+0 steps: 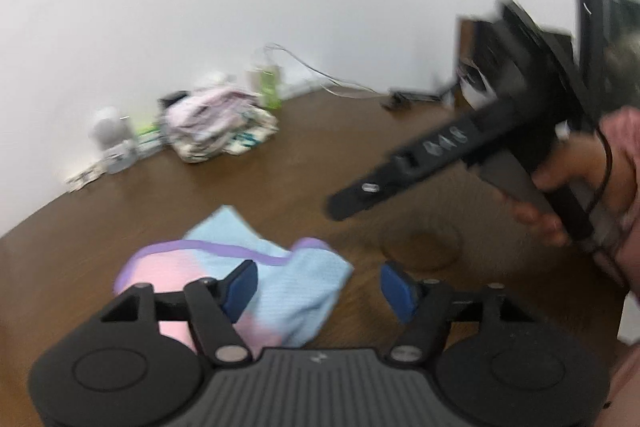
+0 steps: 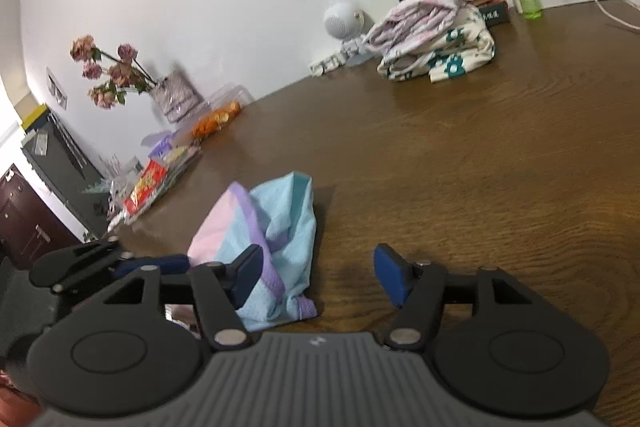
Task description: Fold clothes
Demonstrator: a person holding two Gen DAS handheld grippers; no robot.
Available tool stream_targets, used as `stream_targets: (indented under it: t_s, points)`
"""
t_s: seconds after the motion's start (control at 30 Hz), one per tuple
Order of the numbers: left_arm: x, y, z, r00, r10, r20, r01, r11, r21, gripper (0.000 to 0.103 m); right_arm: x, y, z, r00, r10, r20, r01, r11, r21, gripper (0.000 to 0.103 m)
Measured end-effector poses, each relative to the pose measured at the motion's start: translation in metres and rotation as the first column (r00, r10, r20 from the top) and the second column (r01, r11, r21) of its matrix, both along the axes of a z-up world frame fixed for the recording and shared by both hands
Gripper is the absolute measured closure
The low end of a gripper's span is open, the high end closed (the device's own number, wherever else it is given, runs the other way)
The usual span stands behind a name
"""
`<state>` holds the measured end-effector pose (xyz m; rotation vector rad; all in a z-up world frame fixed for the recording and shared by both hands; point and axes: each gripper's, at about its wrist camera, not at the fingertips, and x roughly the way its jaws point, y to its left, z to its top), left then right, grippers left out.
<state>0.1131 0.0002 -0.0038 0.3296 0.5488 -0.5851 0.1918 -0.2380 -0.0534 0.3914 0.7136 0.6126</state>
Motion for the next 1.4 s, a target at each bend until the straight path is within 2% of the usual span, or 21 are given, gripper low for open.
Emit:
stream_targets:
  t_s: [0.1,0.17,0.2,0.23,0.37,0.47,0.73,0.8,0.87,0.93,0.97,1.03,1.13,1.23,1.3,1.4]
  points:
    - [0.007,0.023,0.004,0.988,0.154,0.028,-0.154,0.988,-0.004,0.033,-0.004,0.009,0.007,0.999,0.025,0.039,-0.025,1.000,-0.009,0.041]
    - [0.016,0.033,-0.002,0.979,0.203,-0.004,-0.203,0.979,-0.020,0.044,-0.006,0.029,0.011,0.994,0.087,0.064,-0.084,0.995,-0.048,0.050]
    - [0.020,0.039,-0.005,0.974,0.227,-0.020,-0.228,0.973,-0.027,0.057,-0.007,0.039,0.013,0.990,0.119,0.072,-0.114,0.991,-0.069,0.052]
    - [0.024,0.044,-0.008,0.967,0.251,-0.037,-0.252,0.967,-0.035,0.065,-0.007,0.048,0.013,0.987,0.143,0.075,-0.136,0.987,-0.092,0.053]
    - [0.037,0.047,-0.027,0.962,0.259,-0.085,-0.263,0.964,-0.036,0.066,-0.003,0.079,0.002,0.981,0.188,0.053,-0.175,0.964,-0.199,0.066]
    - [0.043,0.045,-0.036,0.962,0.259,-0.092,-0.263,0.964,-0.037,0.066,0.000,0.081,-0.006,0.986,0.166,0.025,-0.156,0.963,-0.220,0.072]
    - [0.042,0.039,-0.046,0.957,0.275,-0.087,-0.278,0.960,-0.025,0.066,-0.007,0.087,-0.008,0.989,0.140,0.054,-0.118,0.947,-0.299,0.073]
    - [0.038,0.041,-0.042,0.956,0.279,-0.089,-0.283,0.958,-0.041,0.064,-0.008,0.088,-0.007,0.988,0.143,0.053,-0.121,0.945,-0.302,0.070]
    - [0.035,0.046,-0.038,0.954,0.285,-0.094,-0.292,0.953,-0.076,0.051,-0.010,0.084,-0.002,0.989,0.140,0.053,-0.121,0.954,-0.273,0.061]
    - [0.028,0.055,-0.031,0.948,0.309,-0.082,-0.317,0.941,-0.122,0.018,-0.014,0.077,0.004,0.989,0.133,0.064,-0.114,0.963,-0.244,0.037]
    - [0.025,0.059,-0.027,0.944,0.321,-0.076,-0.329,0.933,-0.146,0.012,-0.018,0.074,0.009,0.989,0.127,0.080,-0.105,0.966,-0.236,0.025]
    - [0.016,0.071,-0.020,0.934,0.350,-0.076,-0.359,0.911,-0.206,0.002,-0.025,0.068,0.015,0.989,0.115,0.098,-0.091,0.970,-0.225,0.012]
    - [0.008,0.089,-0.016,0.908,0.378,-0.179,-0.415,0.869,-0.269,0.000,-0.036,0.061,0.020,0.990,0.099,0.104,-0.074,0.974,-0.214,0.000]
    - [0.000,0.105,-0.017,0.868,0.396,-0.301,-0.484,0.812,-0.326,0.000,-0.046,0.053,0.025,0.990,0.082,0.111,-0.058,0.977,-0.204,0.000]
    - [-0.008,0.113,-0.018,0.848,0.404,-0.342,-0.514,0.784,-0.349,0.000,-0.053,0.048,0.028,0.991,0.071,0.115,-0.047,0.979,-0.197,0.000]
    - [-0.021,0.117,-0.018,0.838,0.423,-0.345,-0.533,0.768,-0.354,0.000,-0.064,0.041,0.033,0.991,0.054,0.121,-0.031,0.982,-0.186,0.000]
